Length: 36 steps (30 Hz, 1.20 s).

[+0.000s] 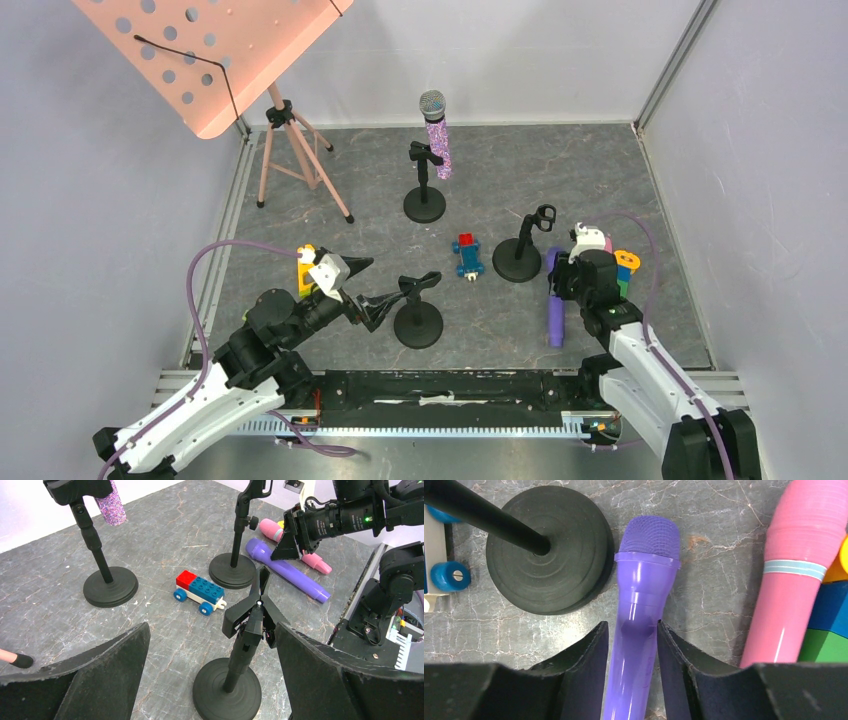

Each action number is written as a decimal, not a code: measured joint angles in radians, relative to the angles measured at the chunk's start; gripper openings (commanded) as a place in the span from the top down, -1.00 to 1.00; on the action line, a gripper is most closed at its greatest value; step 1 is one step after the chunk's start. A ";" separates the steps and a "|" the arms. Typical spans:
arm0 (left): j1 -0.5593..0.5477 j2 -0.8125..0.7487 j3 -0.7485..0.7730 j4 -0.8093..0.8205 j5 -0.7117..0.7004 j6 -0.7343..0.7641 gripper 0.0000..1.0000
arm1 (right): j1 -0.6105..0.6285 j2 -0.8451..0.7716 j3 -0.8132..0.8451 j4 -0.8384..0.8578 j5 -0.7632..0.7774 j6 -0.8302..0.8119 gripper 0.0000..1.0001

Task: Remove the microphone from the stand

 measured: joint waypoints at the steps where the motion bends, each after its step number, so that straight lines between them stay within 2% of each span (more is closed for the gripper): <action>1: 0.000 0.000 0.000 0.000 0.000 0.000 -0.99 | 0.000 -0.001 -0.003 0.010 0.000 0.000 0.11; 9: 0.000 0.000 0.000 -0.003 0.000 -0.004 -0.99 | 0.000 -0.065 -0.006 -0.014 0.049 0.005 0.07; 14: 0.000 0.000 0.000 -0.003 0.000 -0.012 -0.99 | -0.001 -0.149 -0.003 -0.001 -0.072 0.011 0.09; 17: 0.000 0.000 0.000 -0.003 0.001 -0.014 -0.99 | 0.000 -0.096 0.019 0.003 -0.133 0.027 0.12; 22: 0.000 0.000 0.000 -0.003 0.002 -0.016 -0.99 | 0.000 -0.012 0.022 -0.014 -0.132 0.043 0.11; 28: 0.000 0.000 0.000 -0.002 0.002 -0.023 -0.99 | -0.001 -0.016 0.022 -0.039 -0.076 0.035 -0.13; 32: 0.000 0.000 0.000 0.002 0.001 -0.031 -0.99 | 0.000 -0.074 0.018 -0.018 -0.148 0.016 -0.22; 36: 0.000 0.000 -0.005 0.007 -0.003 -0.035 -0.99 | -0.001 -0.144 -0.019 0.072 -0.248 0.012 -0.25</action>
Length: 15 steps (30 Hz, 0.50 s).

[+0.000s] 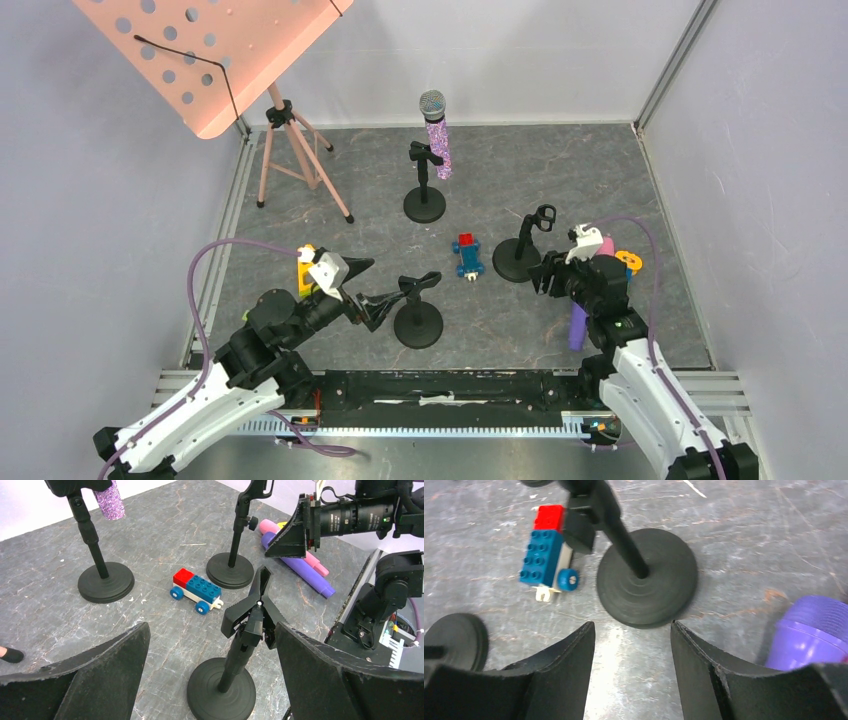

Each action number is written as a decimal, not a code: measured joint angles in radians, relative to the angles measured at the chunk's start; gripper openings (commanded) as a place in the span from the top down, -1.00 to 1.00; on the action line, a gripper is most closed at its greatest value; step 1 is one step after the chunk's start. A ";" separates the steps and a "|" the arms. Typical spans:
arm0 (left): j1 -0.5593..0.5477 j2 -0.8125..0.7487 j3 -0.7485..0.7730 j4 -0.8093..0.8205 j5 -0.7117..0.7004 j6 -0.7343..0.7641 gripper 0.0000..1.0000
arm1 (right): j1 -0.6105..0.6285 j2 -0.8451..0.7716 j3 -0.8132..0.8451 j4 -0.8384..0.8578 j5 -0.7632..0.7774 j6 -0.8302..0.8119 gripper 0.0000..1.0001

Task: Remove the microphone from the stand

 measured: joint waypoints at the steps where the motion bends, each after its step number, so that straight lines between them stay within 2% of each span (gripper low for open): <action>1: 0.000 0.000 -0.003 0.002 -0.005 -0.004 -0.99 | 0.000 -0.009 -0.016 0.031 -0.040 0.003 -0.25; 8: 0.000 -0.047 -0.024 -0.005 -0.062 -0.044 -0.99 | 0.001 0.027 -0.071 0.179 -0.190 0.079 -0.25; 15: 0.000 -0.132 -0.035 -0.023 -0.157 -0.111 -0.99 | 0.012 0.108 -0.150 0.333 -0.195 0.222 -0.22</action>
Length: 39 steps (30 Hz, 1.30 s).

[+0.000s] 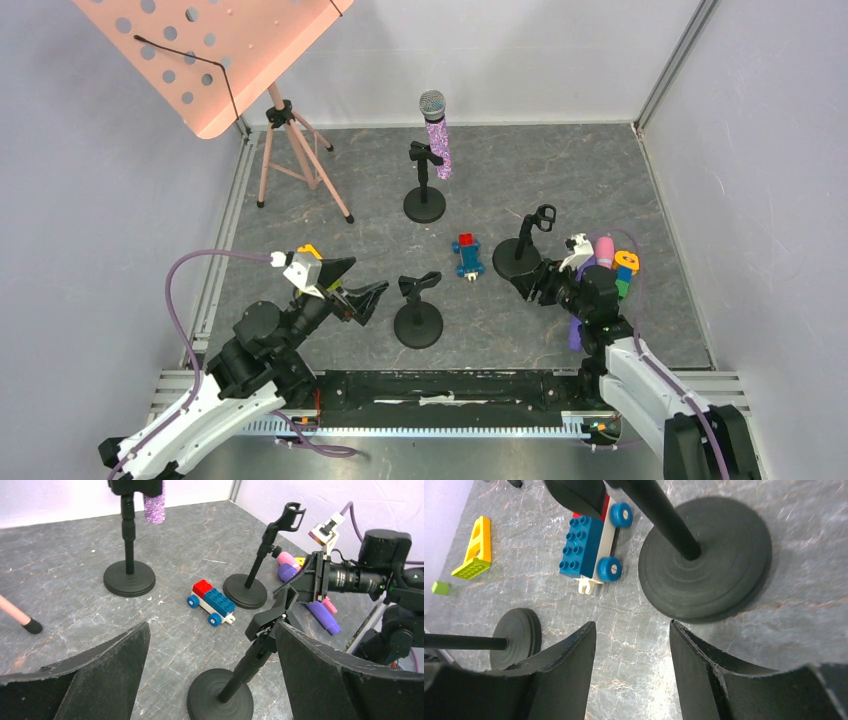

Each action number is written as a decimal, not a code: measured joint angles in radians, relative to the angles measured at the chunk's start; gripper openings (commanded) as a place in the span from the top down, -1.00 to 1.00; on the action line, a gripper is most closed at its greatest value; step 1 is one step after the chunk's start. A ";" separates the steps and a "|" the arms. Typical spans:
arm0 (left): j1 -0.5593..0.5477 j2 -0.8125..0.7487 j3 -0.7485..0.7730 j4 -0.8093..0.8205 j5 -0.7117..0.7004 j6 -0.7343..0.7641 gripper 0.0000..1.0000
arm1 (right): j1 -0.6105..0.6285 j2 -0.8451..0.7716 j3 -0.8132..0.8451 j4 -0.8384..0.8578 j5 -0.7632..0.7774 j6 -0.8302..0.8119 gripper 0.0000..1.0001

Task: Remove the microphone from the stand

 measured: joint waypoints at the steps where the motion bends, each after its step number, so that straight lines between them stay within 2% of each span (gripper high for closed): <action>1: 0.000 -0.005 0.000 -0.008 -0.015 -0.010 -0.99 | 0.007 0.015 -0.022 0.039 0.000 0.032 -0.22; 11: 0.000 -0.014 -0.014 -0.087 -0.139 -0.173 -0.99 | 0.167 0.175 -0.084 0.286 0.080 0.246 -0.31; 20: 0.000 -0.028 -0.069 -0.105 -0.149 -0.286 -0.99 | 0.179 0.307 -0.102 0.425 0.193 0.307 -0.43; 24: 0.000 -0.054 -0.121 -0.090 -0.109 -0.324 -0.99 | 0.169 0.414 -0.069 0.453 0.201 0.299 -0.44; 32: 0.000 -0.090 -0.199 -0.068 -0.018 -0.387 -0.99 | 0.081 0.647 -0.017 0.667 0.172 0.317 -0.45; 36: 0.000 -0.061 -0.212 -0.035 0.041 -0.399 -0.99 | 0.024 0.789 0.039 0.780 0.105 0.345 -0.43; 39: 0.000 0.008 -0.216 0.008 0.099 -0.399 -0.99 | -0.004 0.876 0.031 0.932 0.035 0.406 -0.44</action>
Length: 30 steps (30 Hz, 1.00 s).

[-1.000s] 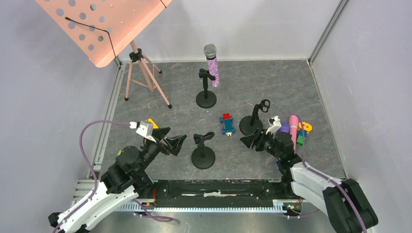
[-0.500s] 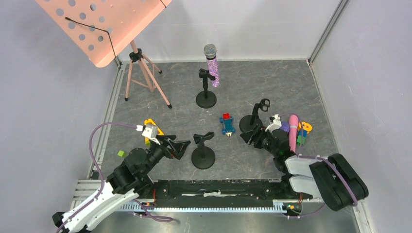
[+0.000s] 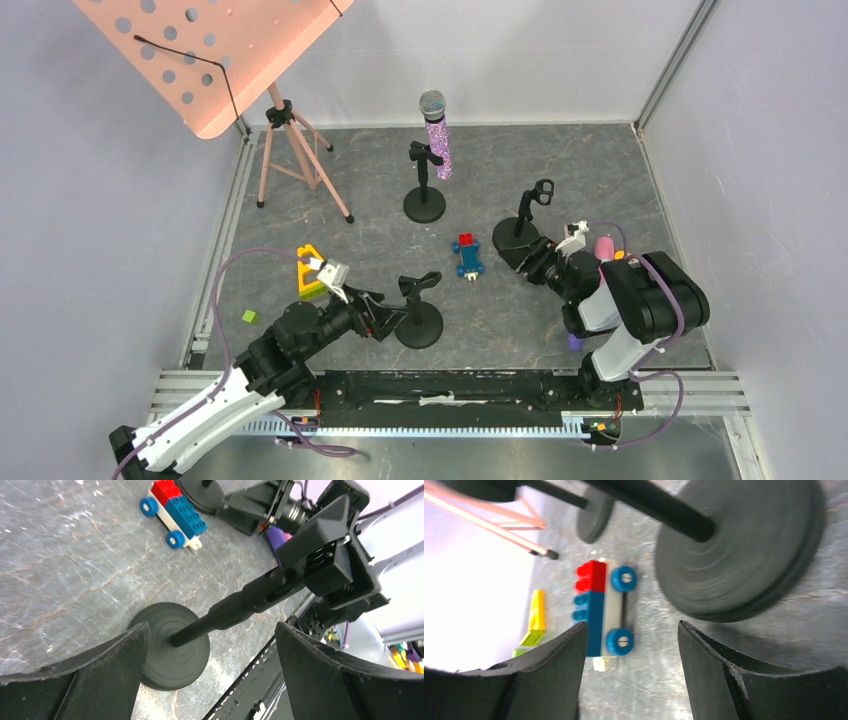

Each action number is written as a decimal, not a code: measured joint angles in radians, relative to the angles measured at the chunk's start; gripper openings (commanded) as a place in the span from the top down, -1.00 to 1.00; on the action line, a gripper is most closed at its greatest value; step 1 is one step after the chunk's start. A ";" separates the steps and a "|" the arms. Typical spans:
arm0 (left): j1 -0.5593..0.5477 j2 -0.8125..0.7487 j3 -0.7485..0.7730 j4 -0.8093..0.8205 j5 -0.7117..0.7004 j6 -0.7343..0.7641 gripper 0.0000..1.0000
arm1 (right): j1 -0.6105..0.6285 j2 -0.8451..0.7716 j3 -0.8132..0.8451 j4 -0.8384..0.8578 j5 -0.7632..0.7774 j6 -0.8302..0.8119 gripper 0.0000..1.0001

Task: Remove the microphone from the stand

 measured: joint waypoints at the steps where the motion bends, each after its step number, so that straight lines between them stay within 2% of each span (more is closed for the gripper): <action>1: 0.000 0.030 0.000 0.013 0.019 0.000 -0.99 | -0.003 0.013 -0.010 0.051 -0.019 0.021 -0.45; 6: -0.003 0.156 -0.001 0.056 0.084 0.009 -0.99 | -0.005 -0.023 -0.074 0.200 -0.089 0.071 -0.47; 13: -0.045 0.206 -0.014 0.124 0.097 0.064 -0.87 | -0.005 -0.299 -0.138 0.096 -0.083 0.057 -0.50; 19: -0.081 0.246 -0.030 0.179 0.096 0.128 -0.75 | 0.007 -0.590 -0.138 -0.108 -0.058 0.011 -0.54; 23: -0.093 0.275 -0.053 0.244 0.087 0.156 -0.59 | 0.029 -0.772 -0.131 -0.340 -0.038 -0.069 -0.55; 30: -0.101 0.377 -0.092 0.404 0.034 0.182 -0.42 | 0.034 -0.957 -0.071 -0.643 -0.023 -0.153 -0.57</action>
